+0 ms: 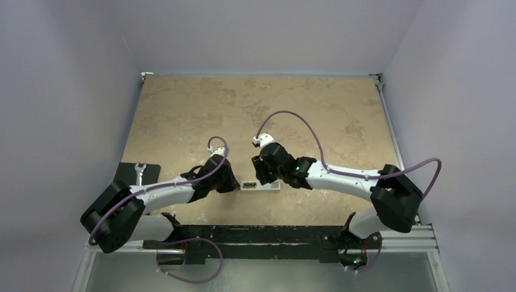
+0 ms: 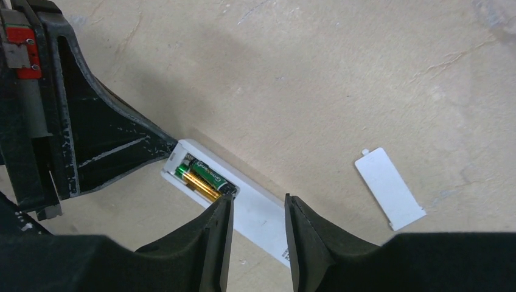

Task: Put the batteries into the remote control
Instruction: Load the battery into the remote control.

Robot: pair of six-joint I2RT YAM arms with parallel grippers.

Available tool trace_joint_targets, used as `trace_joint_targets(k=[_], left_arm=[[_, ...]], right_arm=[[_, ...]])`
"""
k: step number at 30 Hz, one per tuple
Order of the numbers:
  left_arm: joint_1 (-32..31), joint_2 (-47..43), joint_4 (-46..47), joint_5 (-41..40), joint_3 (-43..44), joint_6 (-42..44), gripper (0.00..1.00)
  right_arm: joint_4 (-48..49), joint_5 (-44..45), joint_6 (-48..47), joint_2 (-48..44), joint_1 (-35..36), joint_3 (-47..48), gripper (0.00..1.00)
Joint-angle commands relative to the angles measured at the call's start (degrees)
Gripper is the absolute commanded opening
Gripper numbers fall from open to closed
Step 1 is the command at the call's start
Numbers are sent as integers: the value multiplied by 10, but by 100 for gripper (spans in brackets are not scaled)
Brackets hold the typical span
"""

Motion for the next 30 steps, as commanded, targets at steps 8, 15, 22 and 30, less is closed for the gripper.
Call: trace_joint_targets(k=[8, 15, 22, 30], left_arm=[[-6, 14, -29, 7, -4, 20, 0], [-7, 13, -30, 7, -4, 20, 0], [-7, 14, -28, 9, -4, 20, 0], [-6, 14, -26, 10, -6, 19, 0]], right_arm=[[25, -67, 103, 24, -1, 13, 43], [32, -67, 133, 38, -1, 9, 43], [40, -75, 150, 51, -1, 7, 38], [41, -65, 162, 60, -1, 7, 34]])
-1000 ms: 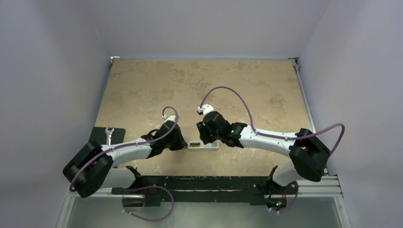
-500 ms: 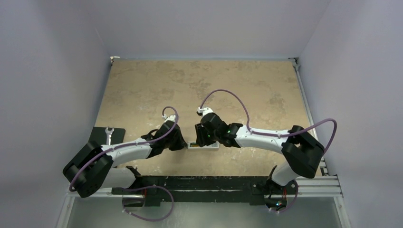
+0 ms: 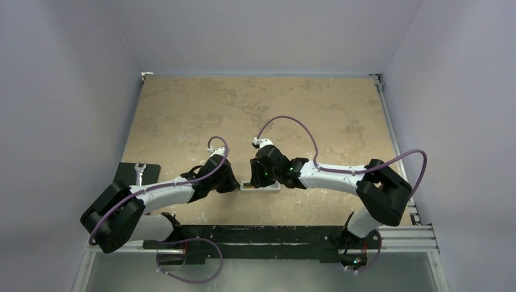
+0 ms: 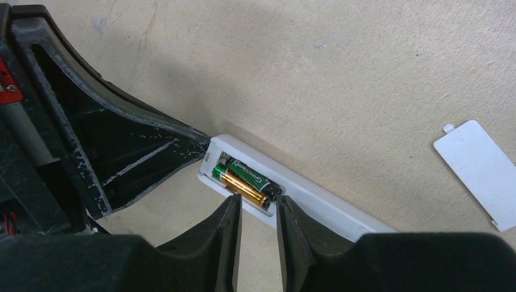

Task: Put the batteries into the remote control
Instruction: Load the battery into the remote control.

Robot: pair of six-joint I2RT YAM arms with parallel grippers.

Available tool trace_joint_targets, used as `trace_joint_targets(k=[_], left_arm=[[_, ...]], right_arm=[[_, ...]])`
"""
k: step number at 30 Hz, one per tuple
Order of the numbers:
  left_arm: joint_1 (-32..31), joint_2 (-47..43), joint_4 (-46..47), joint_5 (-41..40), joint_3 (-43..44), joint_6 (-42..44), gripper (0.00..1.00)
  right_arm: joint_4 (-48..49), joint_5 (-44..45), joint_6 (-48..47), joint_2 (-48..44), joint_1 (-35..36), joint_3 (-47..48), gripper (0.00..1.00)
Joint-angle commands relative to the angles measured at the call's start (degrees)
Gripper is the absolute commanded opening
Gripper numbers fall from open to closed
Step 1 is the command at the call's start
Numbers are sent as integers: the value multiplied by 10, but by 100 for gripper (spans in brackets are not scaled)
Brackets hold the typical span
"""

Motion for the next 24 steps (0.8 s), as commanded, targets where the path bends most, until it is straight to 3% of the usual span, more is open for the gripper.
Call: trace_joint_targets(k=[1, 24], left_arm=[[-6, 14, -27, 9, -6, 19, 0], [-7, 14, -26, 10, -5, 19, 0]], right_arm=[[16, 7, 17, 6, -1, 7, 33], [20, 6, 24, 25, -1, 5, 27]])
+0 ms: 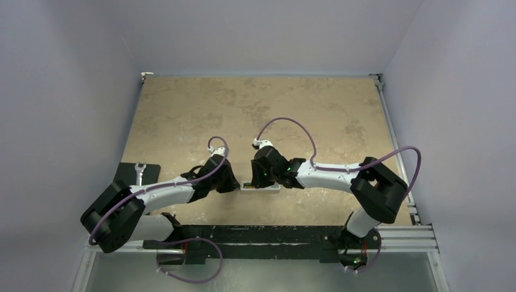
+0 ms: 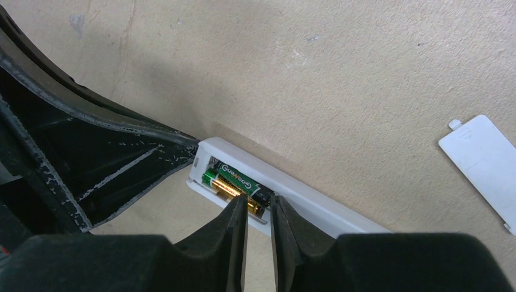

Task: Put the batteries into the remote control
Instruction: Load the battery into the remote control.

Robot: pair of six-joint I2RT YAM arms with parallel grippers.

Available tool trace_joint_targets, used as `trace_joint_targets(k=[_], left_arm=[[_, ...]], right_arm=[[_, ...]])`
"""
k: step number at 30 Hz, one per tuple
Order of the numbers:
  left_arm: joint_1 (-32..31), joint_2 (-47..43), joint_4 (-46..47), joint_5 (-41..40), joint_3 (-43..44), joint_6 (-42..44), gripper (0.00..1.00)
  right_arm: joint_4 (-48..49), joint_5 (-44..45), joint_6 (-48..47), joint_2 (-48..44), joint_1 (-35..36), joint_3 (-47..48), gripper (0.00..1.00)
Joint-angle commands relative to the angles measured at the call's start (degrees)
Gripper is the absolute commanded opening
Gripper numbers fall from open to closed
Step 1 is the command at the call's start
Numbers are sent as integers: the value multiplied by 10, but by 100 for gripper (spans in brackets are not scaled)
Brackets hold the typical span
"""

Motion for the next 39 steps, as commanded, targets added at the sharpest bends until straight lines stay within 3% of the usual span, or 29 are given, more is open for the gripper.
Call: trace_joint_targets(k=[1, 17, 39], left_arm=[[-6, 14, -28, 9, -6, 18, 0], [-7, 21, -25, 12, -2, 20, 0], [-7, 27, -19, 12, -1, 22, 0]], right_arm=[[14, 4, 7, -1, -1, 5, 26], [-3, 14, -22, 26, 4, 28, 17], [-91, 113, -45, 68, 75, 84, 15]])
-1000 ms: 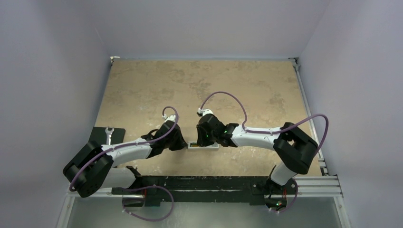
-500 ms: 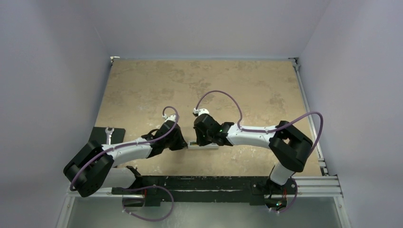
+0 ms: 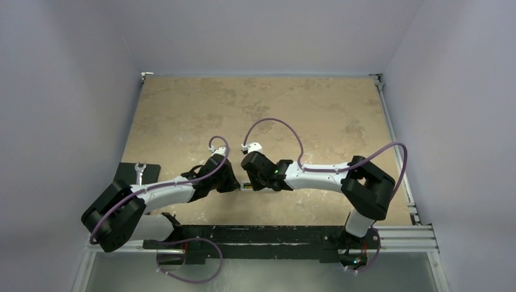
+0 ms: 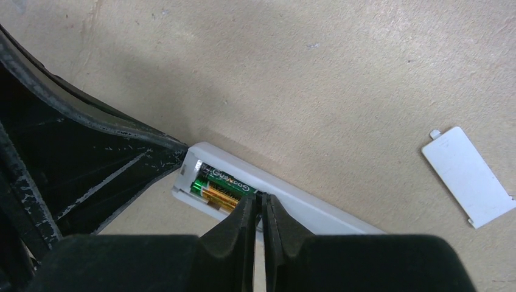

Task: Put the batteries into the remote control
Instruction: Load the battery into the remote control.

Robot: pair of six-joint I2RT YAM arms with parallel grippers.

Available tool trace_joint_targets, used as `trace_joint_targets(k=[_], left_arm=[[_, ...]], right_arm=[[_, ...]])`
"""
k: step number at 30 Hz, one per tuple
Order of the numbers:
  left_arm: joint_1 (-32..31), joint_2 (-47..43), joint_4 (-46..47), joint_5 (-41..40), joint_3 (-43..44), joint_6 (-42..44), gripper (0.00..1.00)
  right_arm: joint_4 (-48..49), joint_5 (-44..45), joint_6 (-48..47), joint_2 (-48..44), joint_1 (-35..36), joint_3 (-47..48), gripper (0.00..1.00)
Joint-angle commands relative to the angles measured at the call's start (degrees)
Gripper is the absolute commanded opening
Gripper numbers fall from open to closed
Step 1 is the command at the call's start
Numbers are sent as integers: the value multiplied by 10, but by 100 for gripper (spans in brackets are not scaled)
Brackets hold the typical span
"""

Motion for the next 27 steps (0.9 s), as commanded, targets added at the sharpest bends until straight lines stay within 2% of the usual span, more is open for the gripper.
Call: trace_joint_targets(k=[1, 14, 27], left_arm=[[-7, 22, -22, 8, -4, 10, 0], [-7, -3, -38, 8, -8, 10, 0], [-7, -17, -50, 5, -9, 10, 0]], right_arm=[[-27, 20, 2, 23, 23, 23, 15], [-101, 93, -7, 54, 58, 81, 14], [-113, 109, 0, 13, 62, 110, 18]])
